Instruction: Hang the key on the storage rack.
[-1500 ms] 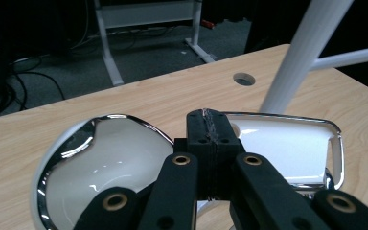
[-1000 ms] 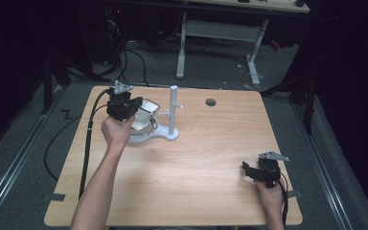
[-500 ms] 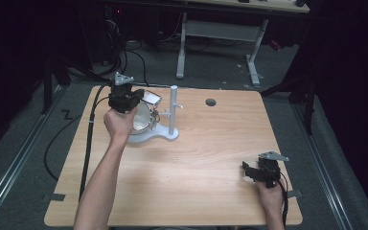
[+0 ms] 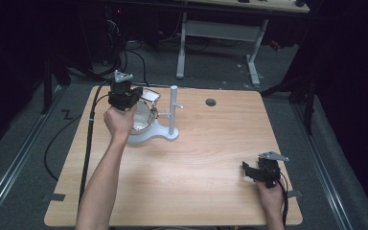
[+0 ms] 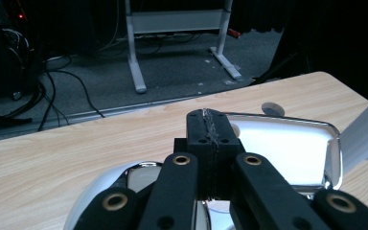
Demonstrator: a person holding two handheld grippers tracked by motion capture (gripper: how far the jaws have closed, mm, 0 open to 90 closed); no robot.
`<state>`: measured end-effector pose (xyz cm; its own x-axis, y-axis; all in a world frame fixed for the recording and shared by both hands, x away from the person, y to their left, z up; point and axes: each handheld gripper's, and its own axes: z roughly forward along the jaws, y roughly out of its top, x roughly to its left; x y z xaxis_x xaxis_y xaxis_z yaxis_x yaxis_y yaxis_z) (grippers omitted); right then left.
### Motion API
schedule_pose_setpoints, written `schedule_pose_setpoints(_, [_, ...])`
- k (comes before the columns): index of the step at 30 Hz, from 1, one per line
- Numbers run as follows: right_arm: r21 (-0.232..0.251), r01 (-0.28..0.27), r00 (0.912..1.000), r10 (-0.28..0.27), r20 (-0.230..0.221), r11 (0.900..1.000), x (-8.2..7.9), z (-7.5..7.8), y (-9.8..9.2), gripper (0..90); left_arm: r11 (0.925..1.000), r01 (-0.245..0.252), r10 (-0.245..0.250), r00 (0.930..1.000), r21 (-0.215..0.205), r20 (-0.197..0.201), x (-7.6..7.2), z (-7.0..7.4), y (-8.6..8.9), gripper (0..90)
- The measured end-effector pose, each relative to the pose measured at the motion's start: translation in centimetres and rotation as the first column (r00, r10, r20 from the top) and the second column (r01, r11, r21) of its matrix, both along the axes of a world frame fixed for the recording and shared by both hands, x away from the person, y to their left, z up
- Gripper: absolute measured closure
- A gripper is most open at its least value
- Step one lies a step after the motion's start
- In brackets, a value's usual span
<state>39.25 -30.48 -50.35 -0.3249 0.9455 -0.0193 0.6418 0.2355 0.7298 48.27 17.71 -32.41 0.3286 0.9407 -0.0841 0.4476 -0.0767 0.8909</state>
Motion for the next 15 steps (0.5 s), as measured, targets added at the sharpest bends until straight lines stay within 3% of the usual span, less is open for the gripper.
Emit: schedule_pose_setpoints(15, [0.0, 0.0, 1.0, 0.0, 0.0, 1.0, 0.0, 0.0, 0.0, 27.5, 0.9995, 0.017, -0.017, 0.9998, -0.026, 0.005, -0.2, 0.1, -1.9, 89.7])
